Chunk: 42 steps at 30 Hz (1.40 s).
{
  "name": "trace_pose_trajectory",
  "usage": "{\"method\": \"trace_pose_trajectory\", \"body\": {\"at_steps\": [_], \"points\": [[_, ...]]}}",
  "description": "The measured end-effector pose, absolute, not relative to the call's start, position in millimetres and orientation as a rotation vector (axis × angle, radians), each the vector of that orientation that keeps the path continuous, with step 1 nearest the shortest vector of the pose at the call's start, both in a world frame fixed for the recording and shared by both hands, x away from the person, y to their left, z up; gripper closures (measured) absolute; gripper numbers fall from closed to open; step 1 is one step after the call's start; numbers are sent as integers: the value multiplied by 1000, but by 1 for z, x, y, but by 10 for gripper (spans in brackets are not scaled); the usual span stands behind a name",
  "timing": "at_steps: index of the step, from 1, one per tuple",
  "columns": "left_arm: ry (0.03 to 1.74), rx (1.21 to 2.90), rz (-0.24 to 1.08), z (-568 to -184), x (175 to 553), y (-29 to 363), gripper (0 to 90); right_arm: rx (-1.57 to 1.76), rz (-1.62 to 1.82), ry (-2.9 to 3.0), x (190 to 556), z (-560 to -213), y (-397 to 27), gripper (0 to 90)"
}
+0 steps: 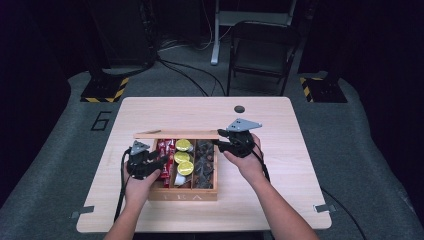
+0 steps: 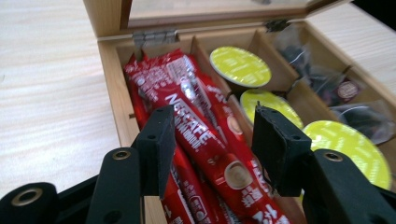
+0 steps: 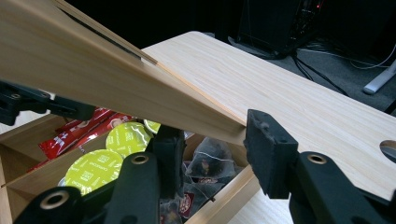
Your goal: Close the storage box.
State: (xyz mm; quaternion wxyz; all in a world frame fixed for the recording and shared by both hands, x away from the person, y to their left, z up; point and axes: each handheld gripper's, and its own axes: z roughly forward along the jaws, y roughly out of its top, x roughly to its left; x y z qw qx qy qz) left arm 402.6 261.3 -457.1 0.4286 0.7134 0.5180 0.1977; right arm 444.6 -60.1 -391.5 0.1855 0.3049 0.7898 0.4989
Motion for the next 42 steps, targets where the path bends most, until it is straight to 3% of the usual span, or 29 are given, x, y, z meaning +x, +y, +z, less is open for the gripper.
{"method": "trace_pose_trajectory", "body": {"at_steps": [9, 22, 27, 42], "points": [[1335, 1825, 483, -465, 407, 259, 521, 864, 1406, 2220, 444, -392, -60, 575], [1323, 1856, 517, -461, 403, 263, 774, 861, 1405, 2220, 444, -392, -60, 575], [1313, 1846, 522, -460, 402, 264, 828, 863, 1404, 2220, 444, -392, -60, 575], [1316, 1809, 537, -455, 398, 268, 854, 856, 1407, 2218, 444, -392, -60, 575]]}}
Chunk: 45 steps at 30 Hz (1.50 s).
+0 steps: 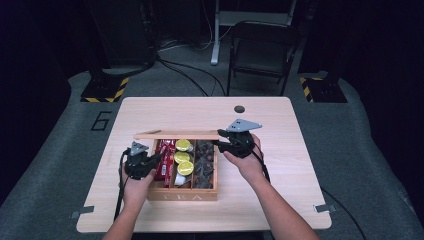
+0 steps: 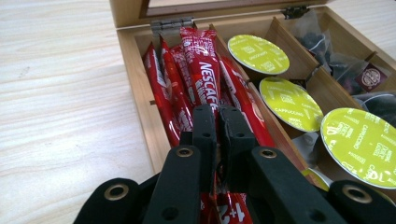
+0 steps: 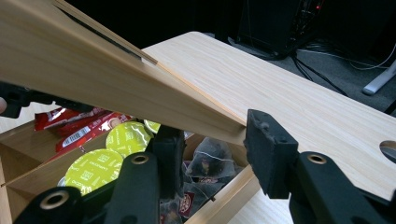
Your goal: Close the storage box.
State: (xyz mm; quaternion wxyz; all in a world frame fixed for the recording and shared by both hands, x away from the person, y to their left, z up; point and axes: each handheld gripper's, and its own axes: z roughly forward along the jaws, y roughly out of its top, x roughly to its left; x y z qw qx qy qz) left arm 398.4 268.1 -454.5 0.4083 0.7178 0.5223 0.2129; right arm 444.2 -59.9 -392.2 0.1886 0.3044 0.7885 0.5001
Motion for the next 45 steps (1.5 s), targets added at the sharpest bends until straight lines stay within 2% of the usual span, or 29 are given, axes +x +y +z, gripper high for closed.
{"method": "trace_pose_trajectory", "body": {"at_steps": [14, 45], "points": [[1328, 1797, 544, -446, 393, 279, 853, 856, 1407, 2218, 444, -392, -60, 575], [1407, 1708, 619, -430, 370, 345, 854, 866, 1407, 2219, 444, -392, -60, 575]]}}
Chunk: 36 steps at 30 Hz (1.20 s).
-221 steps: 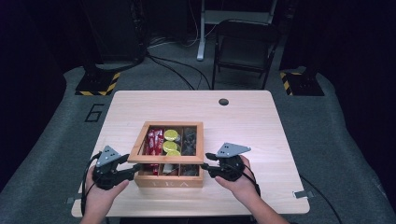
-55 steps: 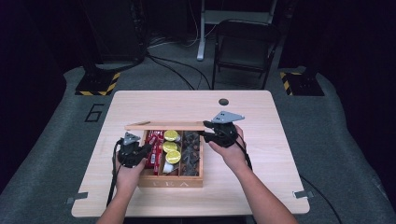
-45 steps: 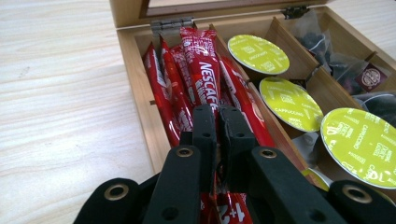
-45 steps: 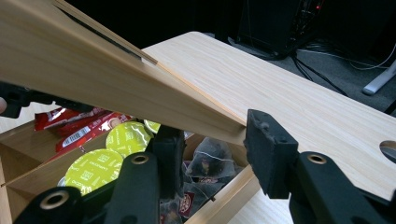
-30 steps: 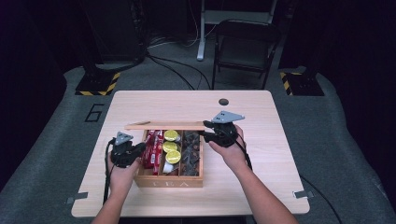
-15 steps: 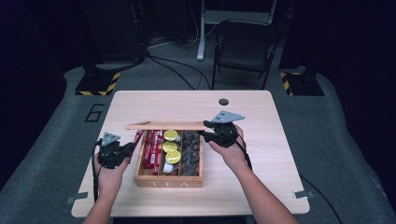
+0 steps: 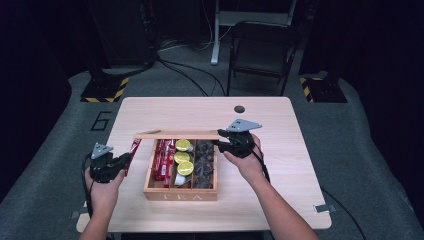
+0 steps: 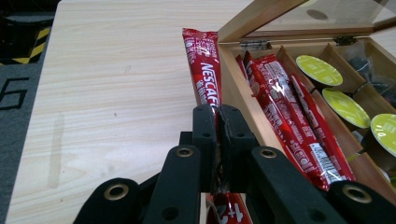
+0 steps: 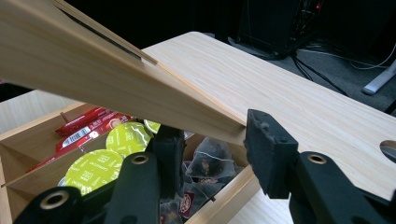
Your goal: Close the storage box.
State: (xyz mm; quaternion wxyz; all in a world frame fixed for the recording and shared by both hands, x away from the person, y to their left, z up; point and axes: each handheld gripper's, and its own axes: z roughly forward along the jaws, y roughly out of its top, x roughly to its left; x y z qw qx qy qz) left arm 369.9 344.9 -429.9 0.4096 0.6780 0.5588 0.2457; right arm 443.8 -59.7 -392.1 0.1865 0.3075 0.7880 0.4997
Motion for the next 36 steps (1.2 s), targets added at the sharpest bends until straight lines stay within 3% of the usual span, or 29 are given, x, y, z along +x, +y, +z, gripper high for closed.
{"method": "trace_pose_trajectory", "body": {"at_steps": [36], "points": [[1450, 1760, 620, -473, 363, 362, 853, 847, 1391, 2216, 440, -395, -59, 575]]}}
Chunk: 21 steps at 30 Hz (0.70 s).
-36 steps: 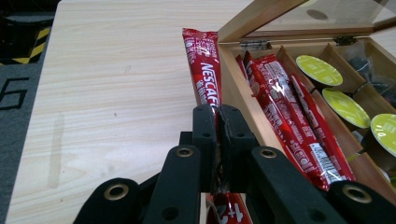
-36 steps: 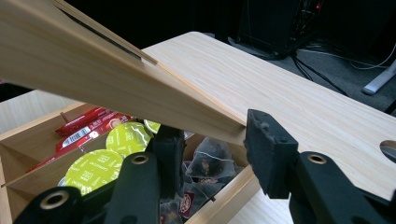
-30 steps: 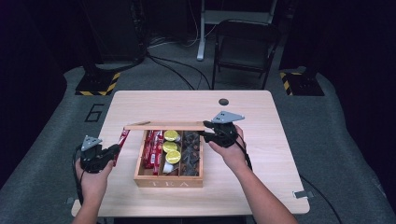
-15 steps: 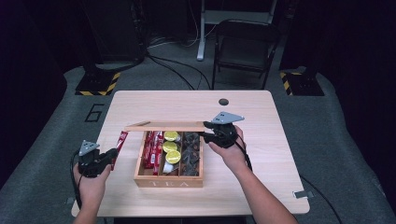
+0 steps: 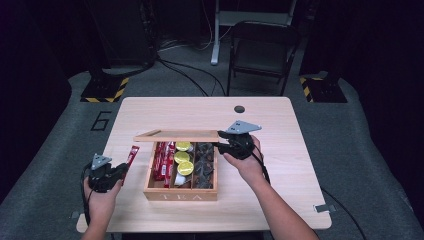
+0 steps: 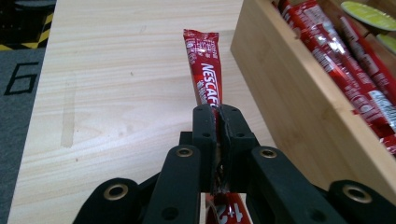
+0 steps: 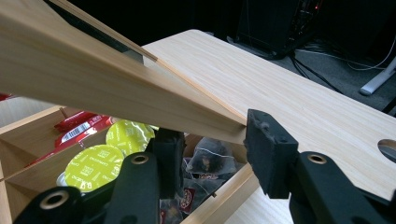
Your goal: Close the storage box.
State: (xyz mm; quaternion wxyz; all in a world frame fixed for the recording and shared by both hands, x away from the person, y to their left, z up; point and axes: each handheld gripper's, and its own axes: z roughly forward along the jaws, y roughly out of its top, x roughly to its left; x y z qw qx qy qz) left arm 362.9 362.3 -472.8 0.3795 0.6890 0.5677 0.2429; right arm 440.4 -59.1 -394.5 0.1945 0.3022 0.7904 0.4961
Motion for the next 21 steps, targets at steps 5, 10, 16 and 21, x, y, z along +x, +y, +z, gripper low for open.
{"method": "trace_pose_trajectory", "body": {"at_steps": [5, 10, 16, 21], "points": [[1482, 1742, 615, -480, 364, 370, 852, 851, 1391, 2215, 440, -395, -59, 574], [1506, 1729, 614, -485, 366, 377, 852, 843, 1391, 2216, 440, -395, -59, 574], [1535, 1722, 612, -491, 370, 377, 852, 844, 1394, 2214, 440, -395, -59, 574], [1542, 1746, 620, -496, 374, 375, 851, 841, 1390, 2216, 440, -395, -59, 574]]}}
